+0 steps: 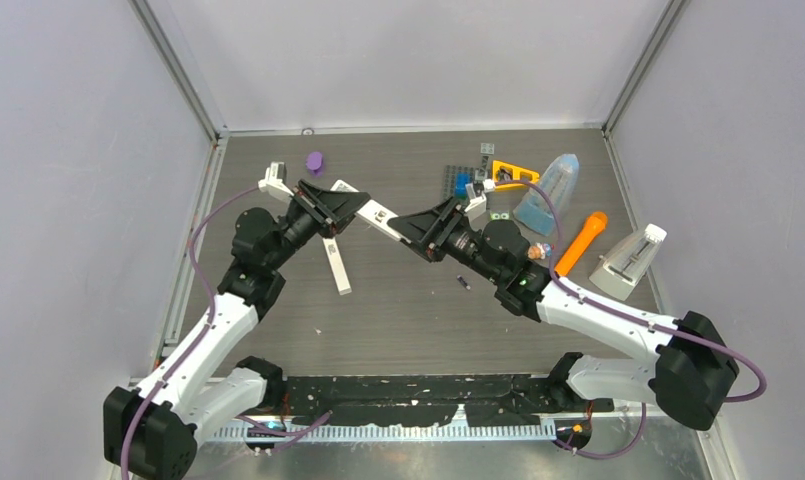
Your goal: Load the batteries into the remote control
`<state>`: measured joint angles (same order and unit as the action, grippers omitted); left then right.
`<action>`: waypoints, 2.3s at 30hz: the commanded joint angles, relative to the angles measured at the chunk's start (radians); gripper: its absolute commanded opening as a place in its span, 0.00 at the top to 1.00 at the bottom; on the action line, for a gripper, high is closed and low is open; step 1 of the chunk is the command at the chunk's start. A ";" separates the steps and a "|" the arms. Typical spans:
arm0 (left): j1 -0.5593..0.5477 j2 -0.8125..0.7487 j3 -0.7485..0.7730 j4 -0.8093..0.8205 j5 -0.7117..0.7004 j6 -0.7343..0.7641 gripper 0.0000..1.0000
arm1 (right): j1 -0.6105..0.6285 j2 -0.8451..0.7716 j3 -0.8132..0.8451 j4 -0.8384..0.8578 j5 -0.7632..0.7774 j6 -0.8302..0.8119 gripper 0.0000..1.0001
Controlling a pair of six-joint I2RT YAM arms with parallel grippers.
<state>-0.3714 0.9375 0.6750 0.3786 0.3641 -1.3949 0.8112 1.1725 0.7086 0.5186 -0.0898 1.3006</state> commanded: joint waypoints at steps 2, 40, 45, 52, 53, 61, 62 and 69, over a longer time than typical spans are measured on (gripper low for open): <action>0.000 -0.026 0.079 -0.030 0.012 0.057 1.00 | -0.008 -0.023 0.016 -0.102 0.033 -0.025 0.41; -0.006 0.153 0.031 -0.150 -0.025 0.454 1.00 | -0.071 0.027 0.058 -0.292 -0.129 0.080 0.64; -0.006 0.185 0.031 -0.167 -0.041 0.488 1.00 | -0.077 0.046 0.054 -0.289 -0.146 0.077 0.84; -0.006 0.232 0.026 -0.225 -0.087 0.562 1.00 | -0.099 0.079 0.011 -0.260 -0.156 0.038 0.95; -0.006 0.236 0.023 -0.240 -0.099 0.580 1.00 | -0.101 0.080 -0.004 -0.253 -0.155 0.032 0.95; -0.006 0.239 0.001 -0.294 -0.165 0.648 1.00 | -0.122 0.121 -0.003 -0.363 -0.057 -0.228 0.95; -0.006 0.235 0.000 -0.294 -0.166 0.649 1.00 | -0.122 0.135 0.002 -0.375 -0.051 -0.252 0.95; -0.006 0.214 0.004 -0.289 -0.137 0.658 1.00 | -0.121 0.334 0.017 -0.388 -0.053 -0.403 0.95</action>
<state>-0.3775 1.1824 0.6724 0.0608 0.2207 -0.7692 0.6914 1.4345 0.6930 0.1455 -0.1604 1.0248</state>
